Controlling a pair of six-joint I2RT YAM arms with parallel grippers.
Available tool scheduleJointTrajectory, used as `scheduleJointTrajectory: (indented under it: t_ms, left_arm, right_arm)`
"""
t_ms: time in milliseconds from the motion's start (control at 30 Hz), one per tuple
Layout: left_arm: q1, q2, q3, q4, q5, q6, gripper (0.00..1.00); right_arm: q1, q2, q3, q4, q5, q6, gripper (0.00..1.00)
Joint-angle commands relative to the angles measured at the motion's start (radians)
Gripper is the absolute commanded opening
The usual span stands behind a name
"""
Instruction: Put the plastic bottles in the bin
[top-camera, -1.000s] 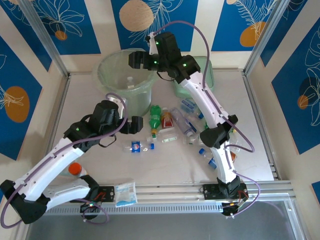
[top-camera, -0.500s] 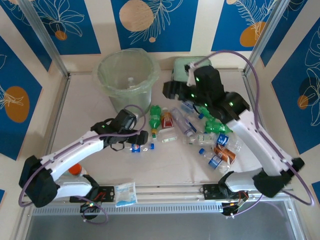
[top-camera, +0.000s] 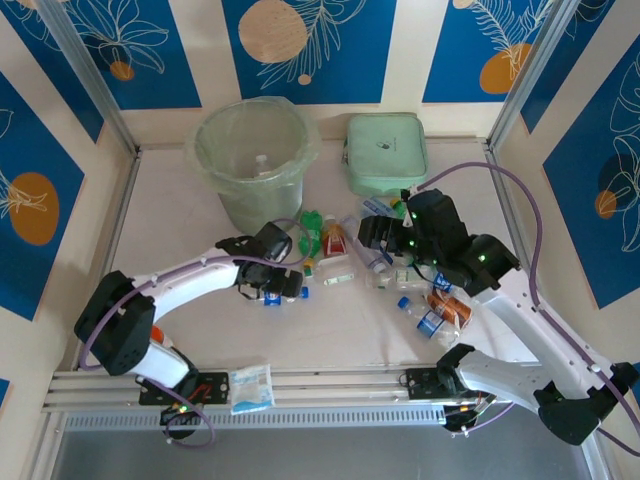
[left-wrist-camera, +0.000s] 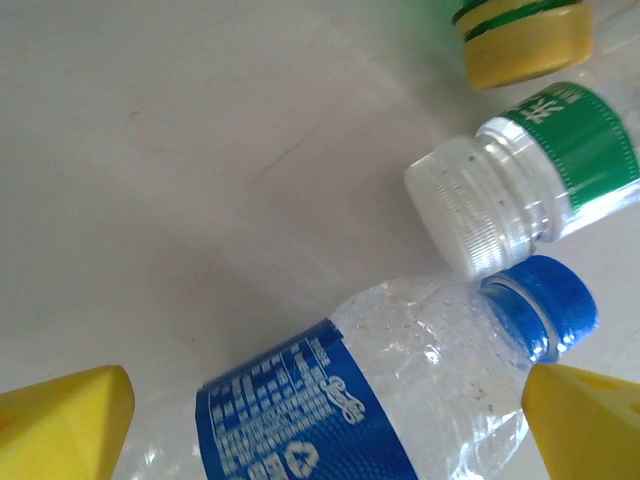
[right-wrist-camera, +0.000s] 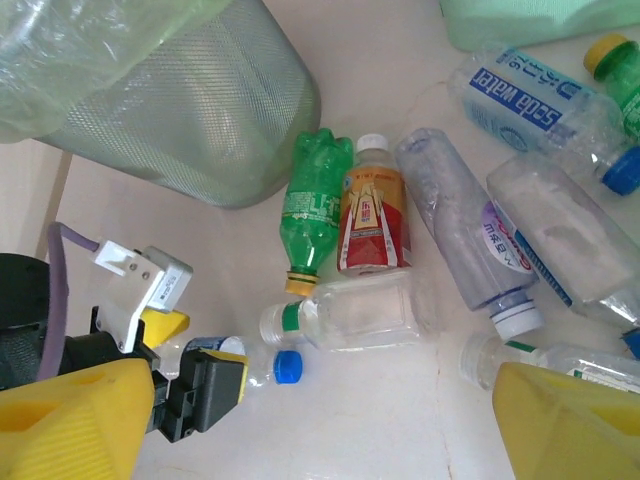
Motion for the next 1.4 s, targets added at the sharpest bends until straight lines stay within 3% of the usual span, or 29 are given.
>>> scheduleJointTrajectory:
  t_ms: [0,200,533,733,833,1367]
  left_arm:
    - [-0.006,-0.010,0.017,-0.084,0.037,0.008,0.99]
    - [-0.025,-0.069,-0.011,-0.130,0.083,-0.014,0.99]
    - [-0.089,-0.040,-0.026,-0.176,0.074,-0.019,0.99]
    - [-0.114,-0.001,-0.016,-0.201,0.013,-0.019,0.97]
    - [-0.142,0.036,0.007,-0.241,-0.080,-0.016,0.96]
    - [-0.165,0.043,0.030,-0.236,-0.084,-0.033,0.66]
  right_arm:
    - [-0.003,-0.014,-0.014,-0.014,0.006,0.026,0.89]
    - [-0.013,-0.015,-0.034,-0.007,0.001,0.024,0.89]
    - [-0.018,-0.015,-0.036,-0.019,0.000,0.022,0.92]
    - [-0.027,-0.015,-0.043,-0.014,-0.010,0.024,0.93]
    - [-0.033,-0.013,-0.048,-0.002,-0.028,0.021,0.93]
    - [-0.047,-0.012,-0.057,0.035,-0.054,0.013,0.86]
